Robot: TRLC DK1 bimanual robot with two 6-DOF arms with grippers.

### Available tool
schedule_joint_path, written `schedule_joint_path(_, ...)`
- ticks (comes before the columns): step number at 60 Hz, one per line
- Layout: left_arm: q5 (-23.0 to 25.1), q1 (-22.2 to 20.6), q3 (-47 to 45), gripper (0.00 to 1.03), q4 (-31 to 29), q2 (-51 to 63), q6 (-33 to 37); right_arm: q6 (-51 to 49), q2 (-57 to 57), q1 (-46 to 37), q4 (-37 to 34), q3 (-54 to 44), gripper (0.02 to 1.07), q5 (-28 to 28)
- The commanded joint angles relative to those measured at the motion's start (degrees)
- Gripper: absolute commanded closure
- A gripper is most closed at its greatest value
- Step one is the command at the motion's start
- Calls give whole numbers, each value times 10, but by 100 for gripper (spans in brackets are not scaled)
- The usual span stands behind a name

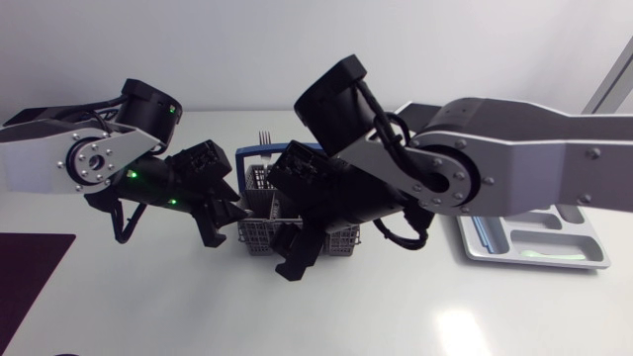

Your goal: Sort the cutlery from the basket into the organizer compartments.

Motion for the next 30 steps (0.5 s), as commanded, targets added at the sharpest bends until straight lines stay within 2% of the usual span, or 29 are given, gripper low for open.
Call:
schedule_joint_path(1,-1,-2,25,57,-4,15,18,12,-10,-4,6,-19,34,-2)
schedule_joint_path(9,-2,-2,29,61,-5,25,23,12,-12,-5,6,-22,34,-5)
schedule_joint_path(27,-8,-3,36,61,-20,44,44,16,-16,-4,7,-27,32,-10)
schedule_joint_path(30,-8,-3,37,65,-20,49,46,16,-16,-4,6,-28,32,-10)
